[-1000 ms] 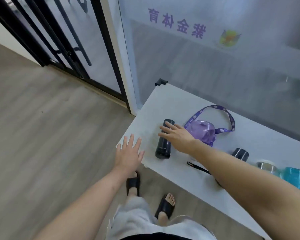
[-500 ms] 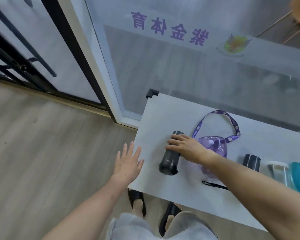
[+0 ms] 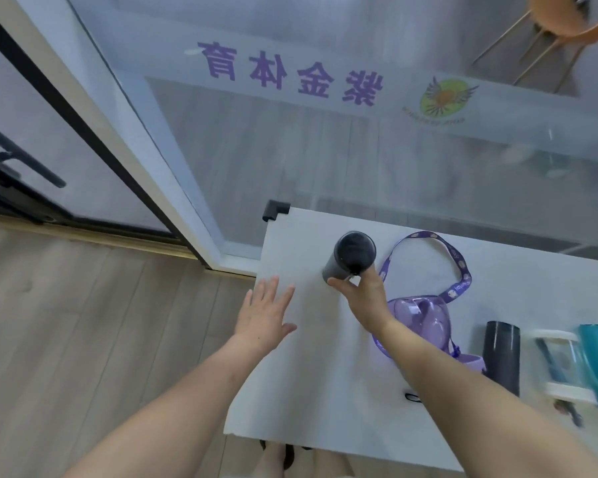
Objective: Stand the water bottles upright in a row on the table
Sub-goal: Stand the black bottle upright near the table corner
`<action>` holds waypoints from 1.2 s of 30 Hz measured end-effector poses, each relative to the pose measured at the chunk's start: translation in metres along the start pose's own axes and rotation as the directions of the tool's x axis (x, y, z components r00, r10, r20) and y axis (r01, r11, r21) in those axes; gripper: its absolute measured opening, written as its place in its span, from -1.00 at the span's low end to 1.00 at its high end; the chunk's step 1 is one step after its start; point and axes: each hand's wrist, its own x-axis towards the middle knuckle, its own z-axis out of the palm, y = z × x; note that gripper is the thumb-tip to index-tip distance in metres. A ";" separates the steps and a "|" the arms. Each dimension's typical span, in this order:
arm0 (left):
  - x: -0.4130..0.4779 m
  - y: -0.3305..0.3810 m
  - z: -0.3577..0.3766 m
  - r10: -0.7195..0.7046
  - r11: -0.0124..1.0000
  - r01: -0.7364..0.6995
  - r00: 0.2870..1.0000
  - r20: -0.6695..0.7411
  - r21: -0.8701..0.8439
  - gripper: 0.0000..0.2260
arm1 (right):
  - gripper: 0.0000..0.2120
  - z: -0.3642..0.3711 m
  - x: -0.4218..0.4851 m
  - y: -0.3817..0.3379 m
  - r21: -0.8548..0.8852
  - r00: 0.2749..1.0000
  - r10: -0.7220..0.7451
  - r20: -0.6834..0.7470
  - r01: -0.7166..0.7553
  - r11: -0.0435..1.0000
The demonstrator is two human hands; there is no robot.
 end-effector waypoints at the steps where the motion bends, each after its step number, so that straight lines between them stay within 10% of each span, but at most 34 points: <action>1: 0.007 0.001 -0.002 0.011 1.000 -0.011 1.000 0.012 0.017 -0.22 | -0.38 0.004 0.003 0.004 0.029 1.000 0.001 -0.008 -0.001 1.000; 36: 0.050 0.012 -0.010 -0.045 0.998 0.037 0.982 0.183 0.045 0.05 | -0.40 0.024 0.108 -0.020 -0.008 0.996 -0.080 -0.042 0.079 0.997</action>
